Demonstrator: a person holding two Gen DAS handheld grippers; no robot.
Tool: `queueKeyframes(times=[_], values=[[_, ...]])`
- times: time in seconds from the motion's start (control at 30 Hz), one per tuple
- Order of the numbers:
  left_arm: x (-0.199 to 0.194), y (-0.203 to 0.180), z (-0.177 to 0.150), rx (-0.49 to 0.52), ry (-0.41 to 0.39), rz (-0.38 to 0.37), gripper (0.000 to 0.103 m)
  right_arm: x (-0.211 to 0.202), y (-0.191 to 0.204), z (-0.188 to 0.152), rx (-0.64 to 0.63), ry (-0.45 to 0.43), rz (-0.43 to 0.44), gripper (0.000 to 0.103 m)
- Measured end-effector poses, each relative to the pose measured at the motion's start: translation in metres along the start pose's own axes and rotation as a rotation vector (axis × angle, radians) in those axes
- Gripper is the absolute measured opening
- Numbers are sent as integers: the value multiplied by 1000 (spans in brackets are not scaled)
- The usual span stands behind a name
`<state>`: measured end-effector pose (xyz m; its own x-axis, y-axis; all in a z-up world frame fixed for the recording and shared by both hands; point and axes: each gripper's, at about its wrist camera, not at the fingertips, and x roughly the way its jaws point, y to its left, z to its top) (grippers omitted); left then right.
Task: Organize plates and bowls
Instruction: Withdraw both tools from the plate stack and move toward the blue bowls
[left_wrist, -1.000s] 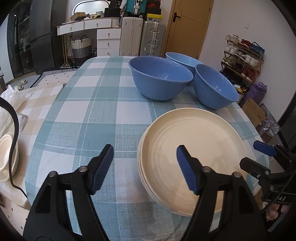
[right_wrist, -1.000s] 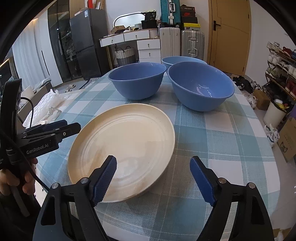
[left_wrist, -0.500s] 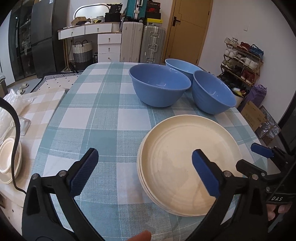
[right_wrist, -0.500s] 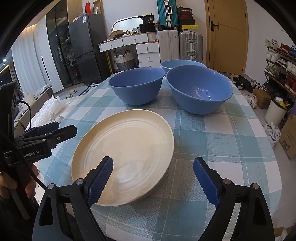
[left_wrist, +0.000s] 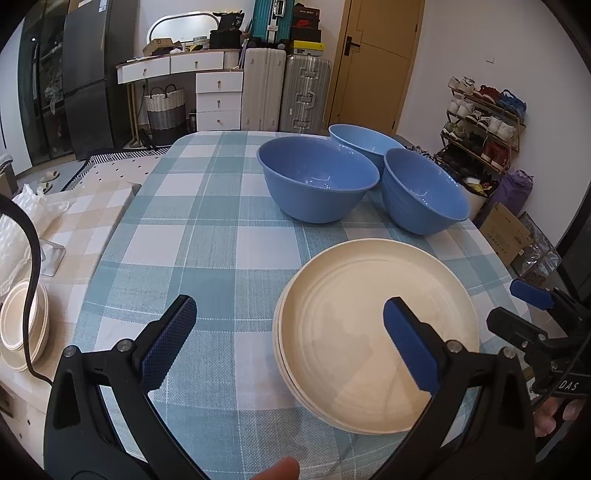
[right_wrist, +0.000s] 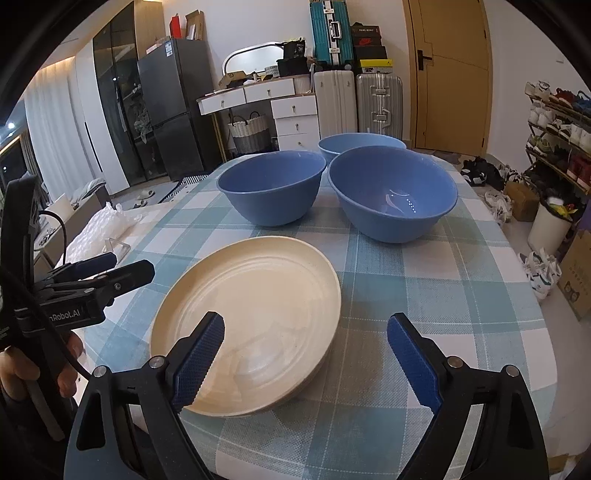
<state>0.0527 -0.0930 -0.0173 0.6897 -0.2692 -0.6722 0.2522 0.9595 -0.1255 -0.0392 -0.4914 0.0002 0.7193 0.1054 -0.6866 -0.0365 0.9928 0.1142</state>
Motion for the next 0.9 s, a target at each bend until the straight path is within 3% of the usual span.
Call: queueKeyframes(times=[0.43, 0.73, 0.9], values=[[-30, -31, 27, 65, -39, 26, 100, -46, -30, 22, 48, -99, 7, 91], [-42, -48, 44, 79, -36, 35, 100, -69, -37, 31, -21, -122, -45, 91], [-53, -57, 55, 95, -55, 45, 100, -74, -43, 38, 4, -128, -2, 91]])
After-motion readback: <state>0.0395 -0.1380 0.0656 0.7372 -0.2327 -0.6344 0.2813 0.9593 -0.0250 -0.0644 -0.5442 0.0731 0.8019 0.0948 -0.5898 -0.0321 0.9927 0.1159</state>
